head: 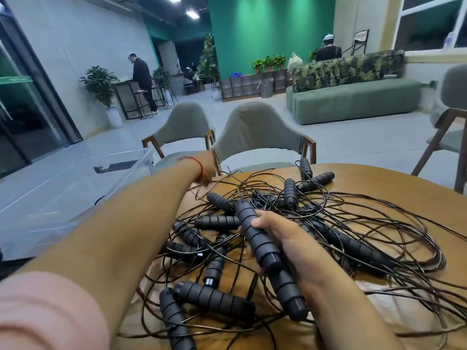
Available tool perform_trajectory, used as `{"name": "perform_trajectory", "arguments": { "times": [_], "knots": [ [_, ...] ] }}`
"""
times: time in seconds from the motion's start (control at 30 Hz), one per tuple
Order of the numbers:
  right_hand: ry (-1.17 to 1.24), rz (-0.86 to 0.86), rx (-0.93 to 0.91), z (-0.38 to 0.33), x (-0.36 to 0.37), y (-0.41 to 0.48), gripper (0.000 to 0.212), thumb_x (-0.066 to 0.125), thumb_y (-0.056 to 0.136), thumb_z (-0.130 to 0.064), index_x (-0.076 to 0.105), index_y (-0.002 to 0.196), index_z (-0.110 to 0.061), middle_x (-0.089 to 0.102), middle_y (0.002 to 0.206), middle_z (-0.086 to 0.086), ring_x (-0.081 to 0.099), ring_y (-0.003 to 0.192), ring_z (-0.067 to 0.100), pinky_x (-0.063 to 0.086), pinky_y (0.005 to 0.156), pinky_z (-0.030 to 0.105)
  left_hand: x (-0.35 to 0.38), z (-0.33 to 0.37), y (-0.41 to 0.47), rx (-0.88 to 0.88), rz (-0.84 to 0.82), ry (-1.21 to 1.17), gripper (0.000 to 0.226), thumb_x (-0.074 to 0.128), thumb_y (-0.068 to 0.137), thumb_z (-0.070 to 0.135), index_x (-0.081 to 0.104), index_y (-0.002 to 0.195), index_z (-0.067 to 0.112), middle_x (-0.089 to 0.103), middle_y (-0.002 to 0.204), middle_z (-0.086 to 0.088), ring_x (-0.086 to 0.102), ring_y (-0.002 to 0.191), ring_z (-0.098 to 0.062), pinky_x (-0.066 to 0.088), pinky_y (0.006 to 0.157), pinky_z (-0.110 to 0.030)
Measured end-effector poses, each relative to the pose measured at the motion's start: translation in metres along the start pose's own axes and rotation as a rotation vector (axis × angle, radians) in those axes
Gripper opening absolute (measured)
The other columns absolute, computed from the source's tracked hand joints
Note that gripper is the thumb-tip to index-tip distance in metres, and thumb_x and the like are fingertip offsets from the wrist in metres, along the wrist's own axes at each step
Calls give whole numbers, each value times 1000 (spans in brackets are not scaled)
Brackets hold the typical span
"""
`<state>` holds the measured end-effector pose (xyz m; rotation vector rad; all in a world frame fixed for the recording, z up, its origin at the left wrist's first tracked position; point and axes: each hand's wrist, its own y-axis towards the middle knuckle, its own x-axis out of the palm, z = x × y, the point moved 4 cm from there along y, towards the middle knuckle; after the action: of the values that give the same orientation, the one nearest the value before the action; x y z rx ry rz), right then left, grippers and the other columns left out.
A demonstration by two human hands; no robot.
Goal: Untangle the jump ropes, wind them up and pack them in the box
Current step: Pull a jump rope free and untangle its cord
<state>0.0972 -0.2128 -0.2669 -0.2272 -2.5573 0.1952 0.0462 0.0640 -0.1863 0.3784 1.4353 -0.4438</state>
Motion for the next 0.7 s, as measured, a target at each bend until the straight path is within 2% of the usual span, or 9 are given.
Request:
{"name": "perform_trajectory", "arguments": {
  "times": [0.07,0.13,0.17,0.27,0.37,0.43,0.5,0.6,0.7],
  "knots": [
    [-34,-16,-12,2,1,1,30,60,94,-18,72,122,-14,65,83,4,58,62,15,49,45,25,-45,-2,11,-60,235,-117,65,53,105,10,27,164,13,57,143,-20,61,118,-34,55,93,-44],
    [-62,-13,-18,5,-1,2,30,59,94,-17,73,121,-17,65,82,4,59,60,14,48,46,25,-67,-1,11,-54,228,-126,84,50,107,12,-6,168,25,28,167,-23,49,138,-42,47,107,-50],
    [-75,-6,-19,6,-2,3,30,59,94,-17,74,120,-21,66,83,4,60,60,14,48,47,25,-66,2,10,-31,178,-84,82,50,106,11,-2,168,22,32,165,-24,50,136,-43,46,107,-50],
    [-89,-4,-33,6,-2,3,33,60,94,-17,73,123,-24,69,79,2,61,60,14,49,48,26,-46,6,-1,40,164,-57,54,51,101,7,41,154,11,59,142,-20,59,122,-38,51,102,-46],
    [-89,15,-54,4,0,2,31,60,94,-18,73,121,-25,71,78,0,62,61,14,50,48,27,-25,3,-14,59,191,-115,45,54,99,9,54,144,9,64,136,-17,61,122,-36,51,103,-44],
    [-89,18,-68,3,1,3,30,59,94,-18,73,121,-24,72,84,2,62,65,15,50,47,26,-14,2,-28,68,164,-121,32,60,98,11,65,129,11,70,126,-16,66,111,-34,56,92,-40],
    [-101,16,-83,3,3,1,31,60,94,-18,73,121,-24,73,92,4,63,69,16,51,48,27,-4,0,-49,58,135,-178,22,63,96,10,69,117,13,74,114,-10,70,100,-29,56,75,-34],
    [-136,21,-107,3,2,-1,39,67,84,-25,73,122,-27,76,97,4,64,71,16,53,53,29,15,0,-91,-5,69,-531,17,51,103,8,65,112,13,73,98,-7,71,82,-21,61,67,-37],
    [-195,61,-167,1,4,-5,36,68,88,-20,72,121,-33,79,99,2,70,73,15,55,58,30,34,0,-144,-47,-14,-829,25,44,111,24,63,107,9,70,78,-4,63,63,-19,52,51,-30]
  ]
}}
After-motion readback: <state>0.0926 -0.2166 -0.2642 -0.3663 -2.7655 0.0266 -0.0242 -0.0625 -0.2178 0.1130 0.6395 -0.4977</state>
